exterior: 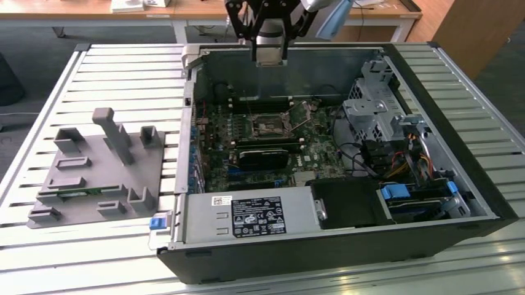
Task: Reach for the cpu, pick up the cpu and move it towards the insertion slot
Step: 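Pick up the cpu and move it towards the insertion slot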
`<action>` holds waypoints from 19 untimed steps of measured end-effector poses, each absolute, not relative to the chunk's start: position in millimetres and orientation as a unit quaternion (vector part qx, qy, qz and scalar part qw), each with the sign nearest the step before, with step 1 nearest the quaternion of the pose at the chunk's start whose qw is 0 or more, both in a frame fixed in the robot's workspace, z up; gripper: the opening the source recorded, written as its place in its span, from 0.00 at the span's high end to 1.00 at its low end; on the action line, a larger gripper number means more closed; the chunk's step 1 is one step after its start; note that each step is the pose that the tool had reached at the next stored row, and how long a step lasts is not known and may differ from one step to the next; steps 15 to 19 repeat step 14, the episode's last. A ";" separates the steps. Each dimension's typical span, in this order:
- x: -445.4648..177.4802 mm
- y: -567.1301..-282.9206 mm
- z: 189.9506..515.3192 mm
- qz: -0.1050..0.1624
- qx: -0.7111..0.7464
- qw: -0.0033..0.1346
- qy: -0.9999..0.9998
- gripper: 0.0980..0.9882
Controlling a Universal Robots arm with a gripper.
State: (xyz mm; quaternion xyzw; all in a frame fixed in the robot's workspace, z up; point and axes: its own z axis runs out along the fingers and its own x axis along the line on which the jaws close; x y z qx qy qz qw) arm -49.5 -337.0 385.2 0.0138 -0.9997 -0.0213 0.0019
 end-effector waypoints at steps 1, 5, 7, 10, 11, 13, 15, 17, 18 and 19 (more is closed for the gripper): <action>-49.3 -333.8 384.5 -0.021 0.014 0.001 -1.000 0.50; -47.8 -324.7 382.2 -0.022 0.014 0.000 -1.000 0.50; -47.2 -324.2 382.0 -0.022 0.014 -0.002 -1.000 0.50; -47.2 -324.2 382.0 -0.022 0.014 -0.002 -1.000 0.50; -47.2 -324.2 382.0 -0.022 0.014 -0.002 -1.000 0.50; -47.2 -324.2 382.0 -0.022 0.014 -0.002 -1.000 0.50; -47.2 -324.2 382.0 -0.022 0.014 -0.002 -1.000 0.50; -47.2 -324.2 382.0 -0.022 0.014 -0.002 -1.000 0.50; -47.2 -324.2 382.0 -0.022 0.014 -0.002 -1.000 0.50; -47.2 -324.2 382.0 -0.022 0.014 -0.002 -1.000 0.50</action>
